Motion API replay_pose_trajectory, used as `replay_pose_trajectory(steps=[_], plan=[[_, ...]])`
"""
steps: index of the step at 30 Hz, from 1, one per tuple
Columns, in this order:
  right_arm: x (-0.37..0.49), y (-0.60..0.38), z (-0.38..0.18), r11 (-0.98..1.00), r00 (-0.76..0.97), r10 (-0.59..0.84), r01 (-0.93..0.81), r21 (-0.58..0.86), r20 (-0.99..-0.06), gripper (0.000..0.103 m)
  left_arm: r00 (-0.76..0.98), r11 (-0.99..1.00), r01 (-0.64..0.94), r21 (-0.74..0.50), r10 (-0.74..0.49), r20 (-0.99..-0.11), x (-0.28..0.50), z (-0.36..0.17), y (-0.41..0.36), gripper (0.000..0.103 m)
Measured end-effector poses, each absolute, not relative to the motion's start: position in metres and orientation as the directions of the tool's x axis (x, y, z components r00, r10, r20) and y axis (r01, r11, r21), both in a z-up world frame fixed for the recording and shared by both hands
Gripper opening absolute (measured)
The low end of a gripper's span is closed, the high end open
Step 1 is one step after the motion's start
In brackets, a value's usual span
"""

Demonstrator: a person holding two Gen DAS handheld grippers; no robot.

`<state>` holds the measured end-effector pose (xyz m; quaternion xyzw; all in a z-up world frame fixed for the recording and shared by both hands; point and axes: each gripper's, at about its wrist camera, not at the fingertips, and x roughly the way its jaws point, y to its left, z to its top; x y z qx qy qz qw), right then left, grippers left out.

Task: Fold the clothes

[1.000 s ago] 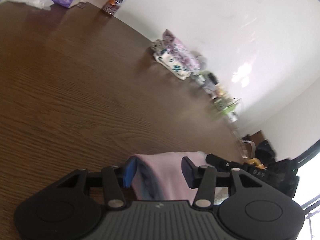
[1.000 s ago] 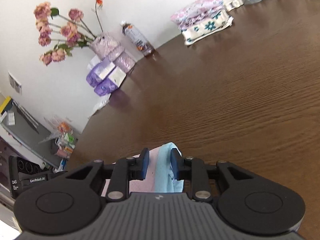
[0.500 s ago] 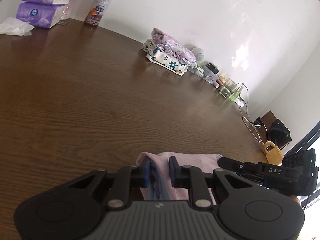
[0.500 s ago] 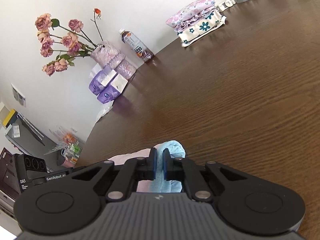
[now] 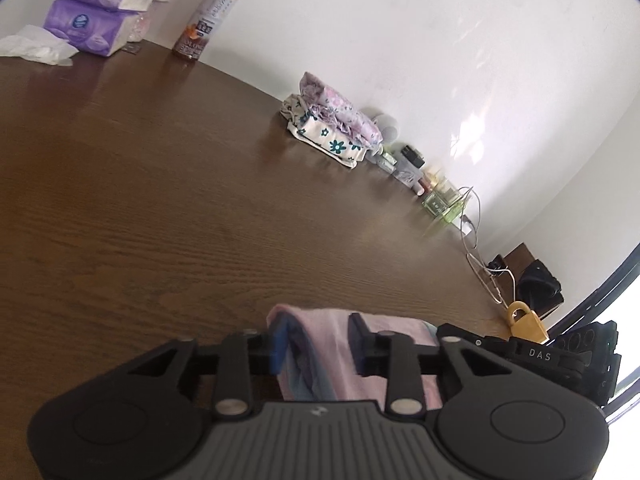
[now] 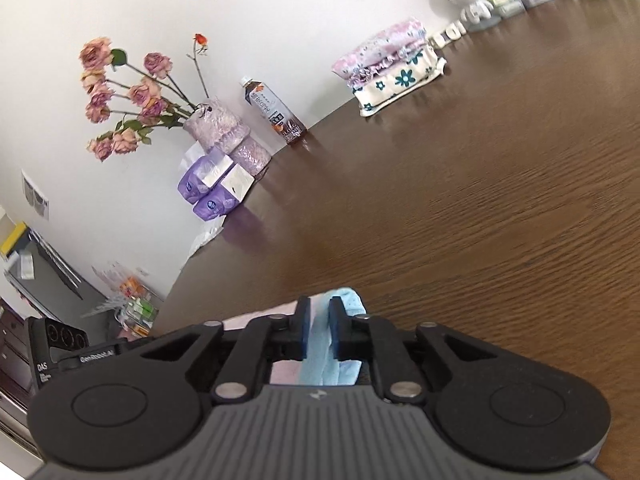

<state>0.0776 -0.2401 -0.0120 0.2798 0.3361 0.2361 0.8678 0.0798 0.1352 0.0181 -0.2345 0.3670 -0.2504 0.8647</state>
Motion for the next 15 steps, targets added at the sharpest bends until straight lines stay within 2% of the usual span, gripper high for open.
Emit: replay_pose_trajectory(steps=[2, 6, 7, 9, 10, 15], plan=[[0.072, -0.240, -0.010, 0.740, 0.658, 0.594, -0.221, 0.635, -0.463, 0.019, 0.586, 0.749, 0.254, -0.612, -0.622, -0.519, 0.074, 0.015, 0.137, 0.030], [0.065, -0.238, -0.018, 0.710, 0.620, 0.628, -0.209, 0.672, -0.471, 0.020, 0.538, 0.698, 0.251, -0.671, -0.676, -0.503, 0.066, 0.009, 0.137, 0.029], [0.063, -0.236, -0.020, 0.705, 0.615, 0.633, -0.207, 0.679, -0.470, 0.019, 0.532, 0.691, 0.249, -0.678, -0.683, -0.501, 0.064, 0.008, 0.136, 0.024], [0.059, -0.234, -0.022, 0.704, 0.619, 0.632, -0.209, 0.678, -0.466, 0.011, 0.527, 0.691, 0.248, -0.679, -0.685, -0.504, 0.060, 0.005, 0.133, 0.010], [0.057, -0.234, -0.022, 0.705, 0.620, 0.632, -0.213, 0.676, -0.464, 0.005, 0.526, 0.692, 0.250, -0.677, -0.684, -0.505, 0.058, 0.004, 0.133, 0.009], [0.052, -0.233, -0.020, 0.725, 0.625, 0.619, -0.223, 0.652, -0.475, 0.004, 0.529, 0.693, 0.222, -0.686, -0.676, -0.512, 0.056, -0.002, 0.137, 0.007]])
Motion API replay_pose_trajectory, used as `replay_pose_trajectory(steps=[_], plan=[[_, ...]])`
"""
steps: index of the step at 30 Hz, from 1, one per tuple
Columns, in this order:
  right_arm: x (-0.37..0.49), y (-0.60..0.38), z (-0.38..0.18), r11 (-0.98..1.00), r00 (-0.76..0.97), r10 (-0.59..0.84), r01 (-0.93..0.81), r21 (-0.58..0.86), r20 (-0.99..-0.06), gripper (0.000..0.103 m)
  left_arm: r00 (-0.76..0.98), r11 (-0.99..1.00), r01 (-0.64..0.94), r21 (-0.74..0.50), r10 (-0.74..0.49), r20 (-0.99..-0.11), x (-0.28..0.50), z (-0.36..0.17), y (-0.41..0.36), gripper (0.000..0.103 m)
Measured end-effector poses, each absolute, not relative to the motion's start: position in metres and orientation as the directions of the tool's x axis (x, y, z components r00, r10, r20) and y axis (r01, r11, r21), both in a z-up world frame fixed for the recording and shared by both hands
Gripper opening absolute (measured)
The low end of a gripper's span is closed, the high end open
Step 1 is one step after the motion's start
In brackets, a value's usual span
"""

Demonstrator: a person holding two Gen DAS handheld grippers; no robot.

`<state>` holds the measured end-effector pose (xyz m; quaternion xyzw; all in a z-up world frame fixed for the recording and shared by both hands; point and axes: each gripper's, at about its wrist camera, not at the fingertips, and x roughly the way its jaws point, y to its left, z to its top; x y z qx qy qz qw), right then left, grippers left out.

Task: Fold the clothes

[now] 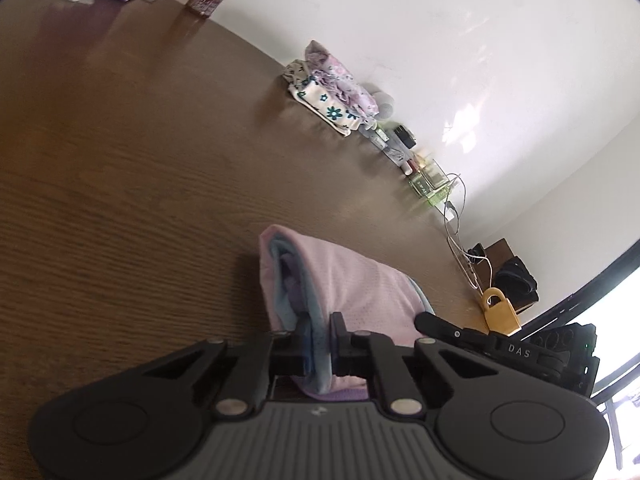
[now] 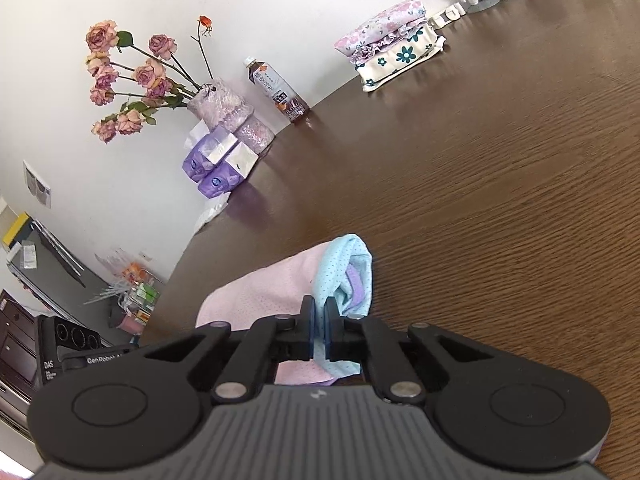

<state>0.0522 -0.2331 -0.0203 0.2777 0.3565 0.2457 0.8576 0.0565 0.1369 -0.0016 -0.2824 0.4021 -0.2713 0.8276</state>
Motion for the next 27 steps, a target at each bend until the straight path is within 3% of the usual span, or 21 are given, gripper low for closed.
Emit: replay_pose_trajectory(steps=[3, 4, 5, 7, 9, 14, 21, 23, 25, 27], plan=[[0.051, -0.233, -0.019, 0.728, 0.614, 0.625, -0.237, 0.643, -0.482, 0.008, 0.529, 0.689, 0.227, -0.688, -0.681, -0.506, 0.056, 0.000, 0.137, 0.010], [0.051, -0.235, -0.017, 0.727, 0.620, 0.623, -0.235, 0.645, -0.477, 0.018, 0.532, 0.688, 0.228, -0.689, -0.681, -0.504, 0.056, 0.001, 0.138, 0.016], [0.051, -0.238, -0.015, 0.727, 0.630, 0.619, -0.232, 0.647, -0.469, 0.040, 0.540, 0.692, 0.222, -0.687, -0.673, -0.505, 0.056, 0.004, 0.139, 0.022], [0.050, -0.244, -0.011, 0.725, 0.651, 0.608, -0.224, 0.651, -0.454, 0.056, 0.567, 0.702, 0.200, -0.684, -0.652, -0.504, 0.055, 0.008, 0.143, 0.056], [0.053, -0.251, -0.009, 0.728, 0.663, 0.596, -0.207, 0.654, -0.453, 0.056, 0.589, 0.713, 0.156, -0.684, -0.623, -0.515, 0.057, 0.009, 0.147, 0.069], [0.077, -0.257, -0.021, 0.697, 0.606, 0.622, -0.141, 0.703, -0.495, 0.056, 0.573, 0.681, 0.095, -0.726, -0.634, -0.519, 0.068, 0.007, 0.150, 0.071], [0.094, -0.245, -0.028, 0.638, 0.530, 0.700, -0.163, 0.752, -0.479, 0.054, 0.549, 0.690, 0.110, -0.716, -0.642, -0.535, 0.080, 0.007, 0.138, 0.069], [0.095, -0.242, -0.031, 0.627, 0.522, 0.709, -0.158, 0.763, -0.474, 0.047, 0.529, 0.680, 0.116, -0.724, -0.659, -0.535, 0.084, 0.004, 0.134, 0.061], [0.095, -0.240, -0.033, 0.622, 0.522, 0.711, -0.154, 0.768, -0.471, 0.042, 0.510, 0.660, 0.102, -0.744, -0.677, -0.530, 0.087, -0.002, 0.132, 0.044], [0.095, -0.239, -0.033, 0.622, 0.523, 0.710, -0.155, 0.767, -0.470, 0.038, 0.511, 0.637, 0.077, -0.767, -0.686, -0.518, 0.090, -0.008, 0.134, 0.033]])
